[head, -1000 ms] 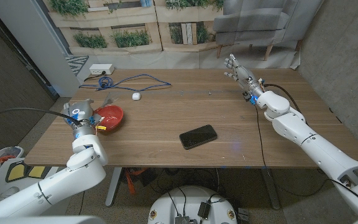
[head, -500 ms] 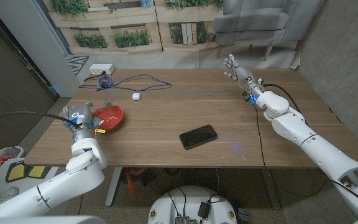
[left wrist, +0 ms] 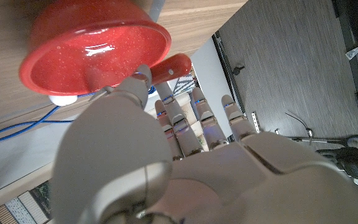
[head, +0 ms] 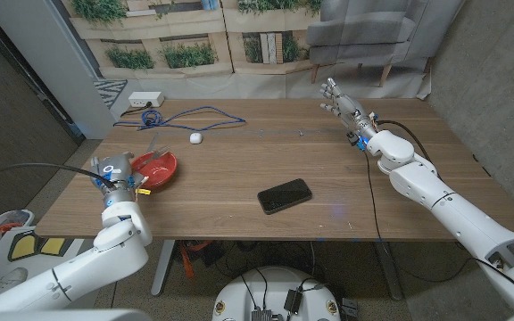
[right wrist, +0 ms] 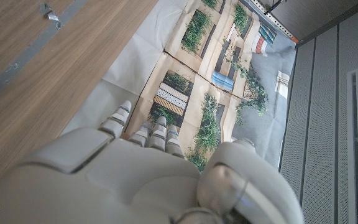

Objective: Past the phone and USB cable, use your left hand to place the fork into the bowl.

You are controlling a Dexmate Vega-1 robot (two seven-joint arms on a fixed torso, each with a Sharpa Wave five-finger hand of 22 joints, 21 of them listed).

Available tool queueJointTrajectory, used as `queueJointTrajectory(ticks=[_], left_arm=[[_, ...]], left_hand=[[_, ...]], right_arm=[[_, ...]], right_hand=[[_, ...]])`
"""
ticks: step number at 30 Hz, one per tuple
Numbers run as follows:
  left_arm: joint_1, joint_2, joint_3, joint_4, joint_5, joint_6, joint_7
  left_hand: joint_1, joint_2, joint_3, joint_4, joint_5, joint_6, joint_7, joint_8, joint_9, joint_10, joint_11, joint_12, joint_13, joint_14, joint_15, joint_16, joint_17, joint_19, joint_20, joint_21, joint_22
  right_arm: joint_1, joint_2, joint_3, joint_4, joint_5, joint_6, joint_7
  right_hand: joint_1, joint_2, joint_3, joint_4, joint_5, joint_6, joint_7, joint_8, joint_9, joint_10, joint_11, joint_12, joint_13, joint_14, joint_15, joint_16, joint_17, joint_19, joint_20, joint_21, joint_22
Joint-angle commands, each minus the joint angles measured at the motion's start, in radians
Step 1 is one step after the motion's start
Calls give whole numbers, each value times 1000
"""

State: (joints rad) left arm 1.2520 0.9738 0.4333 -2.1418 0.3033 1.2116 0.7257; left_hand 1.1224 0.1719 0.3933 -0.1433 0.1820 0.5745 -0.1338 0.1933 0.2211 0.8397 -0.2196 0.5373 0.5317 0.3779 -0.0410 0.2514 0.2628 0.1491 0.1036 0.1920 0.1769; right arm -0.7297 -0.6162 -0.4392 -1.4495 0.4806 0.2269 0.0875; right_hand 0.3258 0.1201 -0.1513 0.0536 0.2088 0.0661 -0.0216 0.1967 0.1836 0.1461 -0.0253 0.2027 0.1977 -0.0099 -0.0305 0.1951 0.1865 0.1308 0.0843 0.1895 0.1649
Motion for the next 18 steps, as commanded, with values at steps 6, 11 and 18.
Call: queueJointTrajectory(ticks=[6,11,18], left_arm=[[9,-10,6,18,-13,-3,-3],[16,-11,2,20,-19,-1,-2],[26,-22,-7,28,-20,2,14]], left_hand=[[5,-3,5,-4,4,16,3,7,1,13,-1,10,-2,4,-135,-2,6,8,-7,5,-1],[5,-3,5,-5,5,20,3,8,1,13,-1,11,-4,4,-136,-2,7,9,-7,5,-1],[7,-2,5,-5,5,19,2,7,1,13,-1,12,-5,4,-134,-2,8,11,-7,6,-1]], right_arm=[[0,-3,-4,-8,-2,-11,2],[4,-2,-8,-7,-1,-20,6],[18,5,-16,6,-4,-22,15]], right_hand=[[4,0,0,-3,-3,3,-4,0,6,0,-4,0,5,0,-32,2,1,6,3,-1,5],[4,2,1,-3,-3,4,-5,1,6,3,-1,1,5,1,-32,2,1,6,3,-1,5],[0,9,4,2,-3,6,-6,1,6,4,-4,1,5,1,-33,3,2,6,2,-1,5]])
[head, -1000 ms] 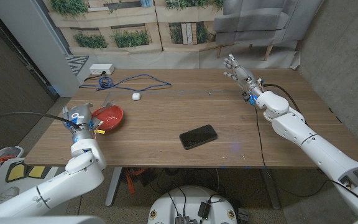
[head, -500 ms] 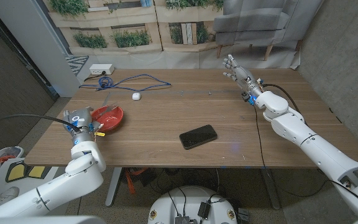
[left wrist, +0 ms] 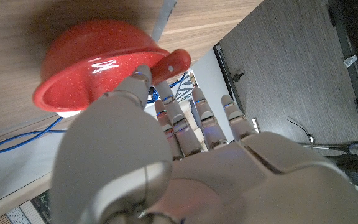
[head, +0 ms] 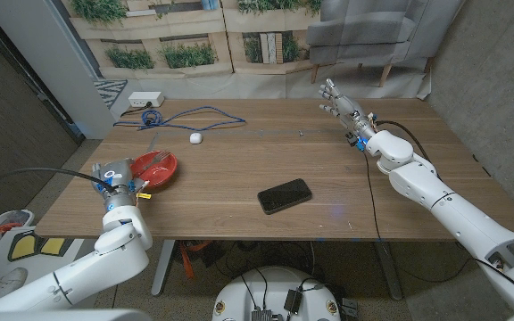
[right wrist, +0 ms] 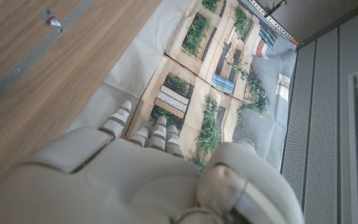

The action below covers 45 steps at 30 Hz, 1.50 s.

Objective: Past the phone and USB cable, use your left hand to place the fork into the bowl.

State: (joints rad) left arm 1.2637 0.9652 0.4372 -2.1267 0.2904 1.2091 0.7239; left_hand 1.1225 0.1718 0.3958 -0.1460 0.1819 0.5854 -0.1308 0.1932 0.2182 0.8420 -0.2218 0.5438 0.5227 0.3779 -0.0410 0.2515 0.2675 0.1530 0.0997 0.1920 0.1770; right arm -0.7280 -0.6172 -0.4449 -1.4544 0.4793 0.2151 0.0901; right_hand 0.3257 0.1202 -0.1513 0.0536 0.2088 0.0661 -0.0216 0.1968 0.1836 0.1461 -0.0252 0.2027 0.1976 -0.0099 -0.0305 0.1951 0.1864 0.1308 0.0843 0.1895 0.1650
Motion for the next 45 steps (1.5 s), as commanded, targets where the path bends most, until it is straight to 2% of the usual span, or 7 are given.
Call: queueJointTrajectory(ticks=[1,4,12,23,32,37,45], left_arm=[[16,-15,-13,14,-9,4,17],[16,-19,-13,20,-6,6,25],[14,-32,-17,29,-7,12,35],[10,-41,-18,33,-13,15,37],[29,-29,-30,27,-21,-4,36],[38,-28,-45,27,-25,-22,42],[48,-31,-57,27,-24,-47,51]], left_hand=[[7,-3,3,-3,6,11,-2,8,4,11,2,6,4,5,-134,-2,3,7,-5,6,-1],[12,-8,6,-9,9,24,-7,13,3,15,2,10,4,14,-136,-2,1,14,-5,9,0],[-22,-16,2,9,16,36,-8,15,1,-1,2,-3,-15,21,-127,-7,-2,21,-11,11,0],[-116,-44,-20,38,22,37,-5,17,-4,-64,14,-79,-61,11,-131,-16,-18,27,-20,11,1],[-237,-81,-63,73,17,50,-9,27,-11,-101,16,-156,-103,-5,-126,-19,-31,28,-27,8,1],[-265,-88,-73,81,15,48,-7,27,-13,-103,19,-171,-113,-9,-119,-20,-35,28,-26,8,1],[-329,-103,-94,97,10,38,-5,23,-16,-163,37,-230,-135,-38,-108,-30,-44,28,-24,8,2]], right_arm=[[18,7,-11,13,-1,-10,14],[24,11,-14,21,-3,-9,19],[42,21,-20,44,-2,-8,30],[57,25,-25,60,-7,-1,41],[56,24,-27,51,-7,-10,38],[55,22,-27,44,-8,-14,34],[49,18,-26,33,-9,-18,30]], right_hand=[[0,9,4,2,-3,6,-6,1,6,4,-3,1,5,1,-32,3,2,6,2,-1,5],[-1,10,4,2,-3,6,-6,1,6,4,-5,1,5,0,-32,3,2,6,2,-1,5],[-1,11,5,3,-3,6,-7,1,6,5,-5,1,5,1,-33,3,2,6,1,-1,5],[-1,12,7,3,-3,6,-7,0,6,4,-5,1,5,1,-32,3,2,7,0,-1,5],[-2,12,8,4,-4,6,-6,1,6,5,-5,1,5,1,-32,2,2,6,0,-1,5],[-2,12,8,4,-4,7,-7,1,6,5,-2,1,5,0,-31,2,2,7,1,-1,5],[-2,11,9,4,-4,7,-6,1,6,4,-5,0,5,1,-31,2,2,6,1,-1,5]])
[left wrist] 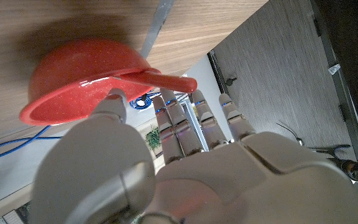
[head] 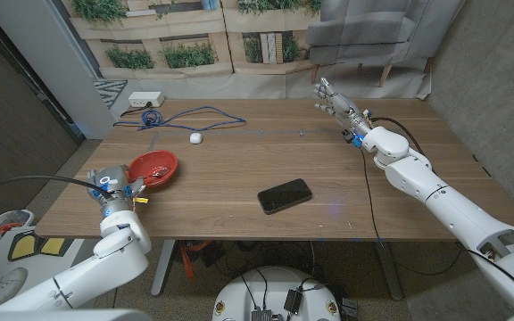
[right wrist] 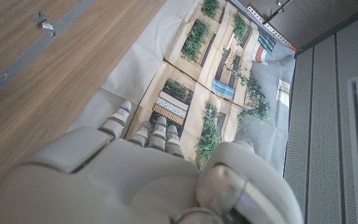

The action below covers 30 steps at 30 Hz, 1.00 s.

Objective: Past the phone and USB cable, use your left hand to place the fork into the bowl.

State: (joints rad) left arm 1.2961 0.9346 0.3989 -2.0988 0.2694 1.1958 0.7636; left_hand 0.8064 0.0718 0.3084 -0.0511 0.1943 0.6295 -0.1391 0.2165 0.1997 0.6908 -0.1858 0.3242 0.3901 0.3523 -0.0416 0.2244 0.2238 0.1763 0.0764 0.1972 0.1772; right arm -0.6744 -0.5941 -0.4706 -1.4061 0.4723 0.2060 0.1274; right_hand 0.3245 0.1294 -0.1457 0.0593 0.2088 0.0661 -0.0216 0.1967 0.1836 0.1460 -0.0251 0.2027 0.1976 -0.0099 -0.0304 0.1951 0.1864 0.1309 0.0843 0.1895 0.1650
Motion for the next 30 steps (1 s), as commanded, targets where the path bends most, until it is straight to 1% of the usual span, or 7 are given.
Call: queueJointTrajectory(ticks=[1,6,11,18,22,26,30], left_arm=[[18,-2,-21,0,-3,-39,13],[30,-14,-38,-5,-3,-54,27],[42,-29,-59,-15,-9,-69,33],[62,-47,-90,-32,-14,-93,43],[60,-50,-97,-34,-17,-107,38],[62,-52,-107,-44,-18,-132,36],[75,-62,-136,-55,-27,-183,41]], left_hand=[[-15,-4,-7,2,-3,-7,4,-1,3,-14,3,-13,-4,-13,-108,-3,0,4,1,2,2],[-29,-11,-12,2,-4,-14,8,-4,2,-34,12,-32,-11,-24,-101,-8,-5,5,4,3,2],[-36,-11,-13,3,-4,-20,10,-6,2,-39,15,-39,-15,-29,-97,-10,-7,5,7,3,2],[-56,-19,-20,4,-6,-27,10,-9,1,-66,31,-61,-25,-40,-88,-15,-13,4,11,2,2],[-62,-19,-22,6,-7,-28,12,-9,1,-69,33,-65,-28,-42,-86,-15,-14,2,13,2,2],[-66,-20,-23,6,-7,-29,16,-10,0,-72,36,-68,-30,-43,-84,-16,-15,2,15,1,2],[-71,-18,-22,7,-7,-31,20,-10,0,-79,43,-73,-33,-44,-80,-17,-16,1,16,1,2]], right_arm=[[-5,-5,1,-16,-1,-8,-7],[-5,-9,2,-20,-2,-7,-5],[-3,-7,2,-17,-3,-1,-2],[-1,-1,1,-15,-3,1,-6],[-2,4,3,-10,-4,10,-13],[16,24,0,46,9,70,38],[23,32,-2,60,7,82,42]], right_hand=[[-1,2,3,-2,-4,7,-6,1,6,5,-5,1,5,1,-31,2,2,6,1,-1,5],[-2,2,3,-1,-4,7,-7,1,6,9,0,2,5,1,-31,2,2,7,1,-1,5],[-3,1,3,-1,-4,9,-7,1,6,12,-2,3,5,1,-33,2,2,6,2,-1,5],[-4,0,3,-1,-4,8,-6,1,6,13,-2,3,5,1,-33,2,2,7,2,-1,5],[-4,0,4,-1,-5,8,-7,1,6,12,-3,3,5,2,-33,3,2,7,2,-1,5],[-3,-1,4,-1,-5,8,-7,1,6,12,-3,2,5,4,-31,3,2,8,3,-1,5],[-7,-4,2,0,-5,8,-7,1,6,13,-1,3,5,4,-29,3,2,8,5,-1,5]])
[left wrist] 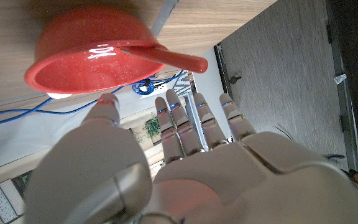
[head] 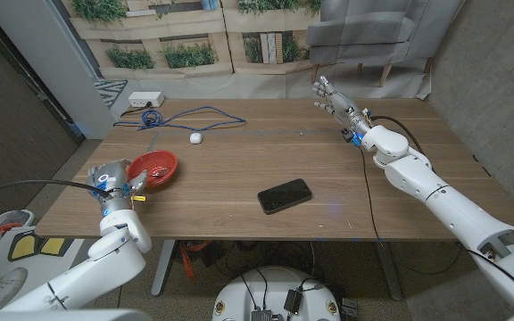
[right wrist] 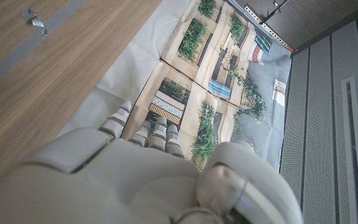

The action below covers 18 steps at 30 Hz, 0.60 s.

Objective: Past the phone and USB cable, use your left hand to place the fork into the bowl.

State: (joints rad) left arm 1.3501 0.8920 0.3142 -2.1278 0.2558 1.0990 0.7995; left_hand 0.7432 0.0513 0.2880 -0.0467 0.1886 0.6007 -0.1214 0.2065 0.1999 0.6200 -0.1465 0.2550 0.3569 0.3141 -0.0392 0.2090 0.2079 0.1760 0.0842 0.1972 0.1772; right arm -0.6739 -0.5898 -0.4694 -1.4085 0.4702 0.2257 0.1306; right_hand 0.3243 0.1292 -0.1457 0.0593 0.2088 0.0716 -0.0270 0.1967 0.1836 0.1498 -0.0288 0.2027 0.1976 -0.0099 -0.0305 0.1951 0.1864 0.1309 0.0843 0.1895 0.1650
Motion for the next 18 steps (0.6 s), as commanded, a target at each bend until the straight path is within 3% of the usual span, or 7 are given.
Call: queueJointTrajectory(ticks=[1,6,9,18], left_arm=[[22,-20,-56,-29,-14,-96,5],[31,-32,-76,-47,-10,-151,15],[17,-21,-44,-51,34,-150,30],[17,-29,-47,-76,66,-214,29]], left_hand=[[-9,3,-2,3,-1,-2,3,-1,0,-8,3,-5,0,-5,-81,-1,0,1,9,1,2],[-15,6,-2,5,-1,-5,10,-2,0,-13,10,-9,-3,-6,-78,-2,-1,0,10,1,2],[-18,8,-2,6,-1,-5,13,-2,0,-13,13,-10,-5,-7,-73,-2,-2,2,13,2,2],[-33,21,0,13,-1,-2,18,-1,0,-6,20,-11,-11,-3,-70,0,-2,4,13,3,3]], right_arm=[[23,27,-4,63,9,62,40],[17,20,0,50,6,56,29],[11,17,5,44,9,56,24],[13,4,4,41,17,49,52]], right_hand=[[-8,-4,1,1,-6,2,-1,1,6,9,3,3,5,3,-28,3,2,7,6,-1,5],[-15,-7,-2,4,-6,2,1,1,6,10,4,3,5,1,-27,3,3,6,7,-1,5],[-18,-8,-3,5,-7,3,1,1,6,9,3,2,5,1,-27,3,4,7,7,-1,5],[-36,-17,-12,14,-7,-2,1,-1,6,2,5,-1,5,-9,-22,1,6,-2,13,-4,5]])
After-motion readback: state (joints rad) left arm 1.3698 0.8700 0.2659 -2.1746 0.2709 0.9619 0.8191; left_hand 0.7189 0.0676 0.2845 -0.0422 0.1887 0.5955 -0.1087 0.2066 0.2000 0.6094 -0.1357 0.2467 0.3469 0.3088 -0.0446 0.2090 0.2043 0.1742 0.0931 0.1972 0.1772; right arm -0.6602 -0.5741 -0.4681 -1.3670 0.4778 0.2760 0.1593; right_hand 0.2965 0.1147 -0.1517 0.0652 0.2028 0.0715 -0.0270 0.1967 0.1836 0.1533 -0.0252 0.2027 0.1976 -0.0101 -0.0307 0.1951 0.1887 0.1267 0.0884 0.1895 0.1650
